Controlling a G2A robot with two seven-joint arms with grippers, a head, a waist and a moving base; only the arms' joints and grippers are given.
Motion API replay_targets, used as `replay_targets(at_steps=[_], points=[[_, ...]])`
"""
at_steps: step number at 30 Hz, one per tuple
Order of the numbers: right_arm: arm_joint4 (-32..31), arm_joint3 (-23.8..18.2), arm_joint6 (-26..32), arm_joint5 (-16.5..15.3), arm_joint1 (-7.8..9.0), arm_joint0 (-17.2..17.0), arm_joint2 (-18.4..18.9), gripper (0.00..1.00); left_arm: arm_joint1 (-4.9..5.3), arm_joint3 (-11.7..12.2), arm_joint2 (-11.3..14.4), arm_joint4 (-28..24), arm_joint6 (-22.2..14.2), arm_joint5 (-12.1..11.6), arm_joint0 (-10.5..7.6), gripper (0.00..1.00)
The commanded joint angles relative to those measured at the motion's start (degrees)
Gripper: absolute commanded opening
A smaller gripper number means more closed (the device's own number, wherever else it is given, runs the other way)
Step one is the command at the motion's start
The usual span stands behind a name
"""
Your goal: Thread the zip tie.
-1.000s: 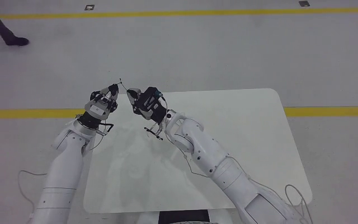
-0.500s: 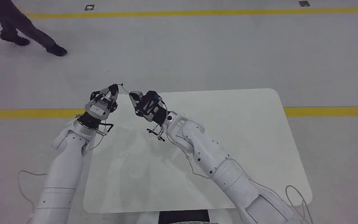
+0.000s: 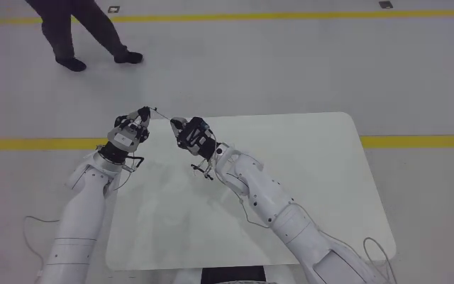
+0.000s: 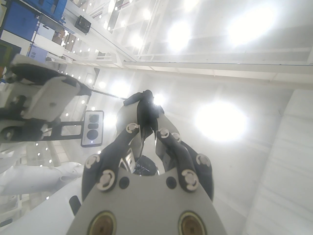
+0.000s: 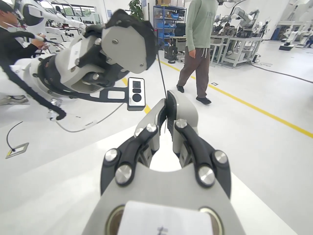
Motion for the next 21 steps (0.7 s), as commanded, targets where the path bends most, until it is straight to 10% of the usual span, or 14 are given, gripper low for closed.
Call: replay_targets(at_steps=[1, 10, 12, 14, 21], points=[[-0.6, -0.2, 0.4, 0.5, 0.42, -0.5, 1.4, 0.35, 0.0, 0.0, 0.0, 0.0, 0.0, 0.0, 0.0, 0.0], [-4.3, -7.3, 3.0, 2.2, 3.49, -6.0, 11.2, 0.48, 0.0, 0.0, 0.0, 0.0, 0.0, 0.0, 0.0, 0.0], [-3.9, -9.6, 2.9, 2.1, 3.96, -7.8, 12.8, 0.63, 0.0, 0.0, 0.0, 0.0, 0.0, 0.0, 0.0, 0.0], [-2.8, -11.1, 2.4, 0.7, 4.19, -8.9, 13.1, 1.0, 0.0, 0.0, 0.0, 0.0, 0.0, 0.0, 0.0, 0.0], [-1.8, -11.7, 1.7, -0.4, 4.27, -9.4, 13.1, 1.0, 0.0, 0.0, 0.0, 0.0, 0.0, 0.0, 0.0, 0.0]])
